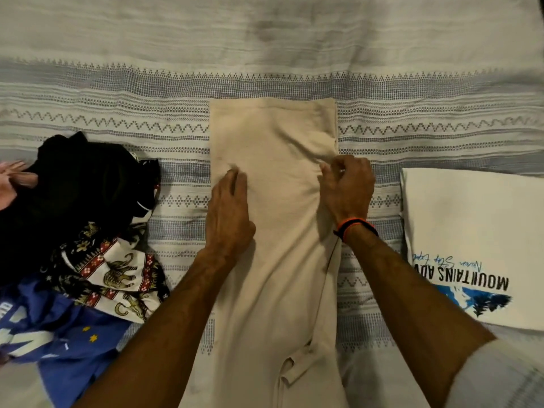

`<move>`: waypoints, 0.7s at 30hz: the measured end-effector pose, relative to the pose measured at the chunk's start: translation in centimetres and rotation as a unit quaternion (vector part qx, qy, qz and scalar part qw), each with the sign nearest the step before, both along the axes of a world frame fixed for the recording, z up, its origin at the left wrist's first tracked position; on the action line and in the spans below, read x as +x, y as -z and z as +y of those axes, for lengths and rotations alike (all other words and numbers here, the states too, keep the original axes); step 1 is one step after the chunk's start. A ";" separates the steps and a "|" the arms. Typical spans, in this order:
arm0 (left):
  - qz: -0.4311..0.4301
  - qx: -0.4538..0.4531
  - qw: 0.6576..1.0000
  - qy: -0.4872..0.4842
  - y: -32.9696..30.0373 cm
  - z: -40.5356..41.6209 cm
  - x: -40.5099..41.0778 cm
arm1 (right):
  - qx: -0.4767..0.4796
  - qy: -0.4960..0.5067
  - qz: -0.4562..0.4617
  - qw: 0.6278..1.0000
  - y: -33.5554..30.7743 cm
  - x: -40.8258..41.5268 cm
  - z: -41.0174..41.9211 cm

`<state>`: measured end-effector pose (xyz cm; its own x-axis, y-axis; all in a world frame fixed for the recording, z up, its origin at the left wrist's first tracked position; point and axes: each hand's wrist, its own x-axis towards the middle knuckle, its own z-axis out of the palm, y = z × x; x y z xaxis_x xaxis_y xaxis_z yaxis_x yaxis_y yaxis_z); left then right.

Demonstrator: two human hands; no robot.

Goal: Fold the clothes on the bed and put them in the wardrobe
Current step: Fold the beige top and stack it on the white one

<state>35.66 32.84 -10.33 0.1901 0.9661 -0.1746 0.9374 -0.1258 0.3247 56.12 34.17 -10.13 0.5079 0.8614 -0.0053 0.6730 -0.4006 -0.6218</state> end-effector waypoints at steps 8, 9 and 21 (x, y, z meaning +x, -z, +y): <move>-0.025 -0.054 0.996 0.068 1.9 3.2 -0.2 | 0.048 -0.172 -0.179 0.968 0.7 1.6 2.1; -0.028 -0.055 0.996 0.070 2.0 3.6 -0.4 | 0.039 -0.280 -0.184 0.941 1.0 1.0 2.0; -0.018 -0.057 0.997 0.045 2.6 9.4 -0.6 | -0.151 -0.302 -0.197 0.921 3.5 1.2 6.5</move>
<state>35.08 42.20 -12.92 0.2823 0.9194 -0.2738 0.9119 -0.1686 0.3742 57.27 40.64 -13.59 -0.0493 0.9769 -0.2079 0.9791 0.0061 -0.2034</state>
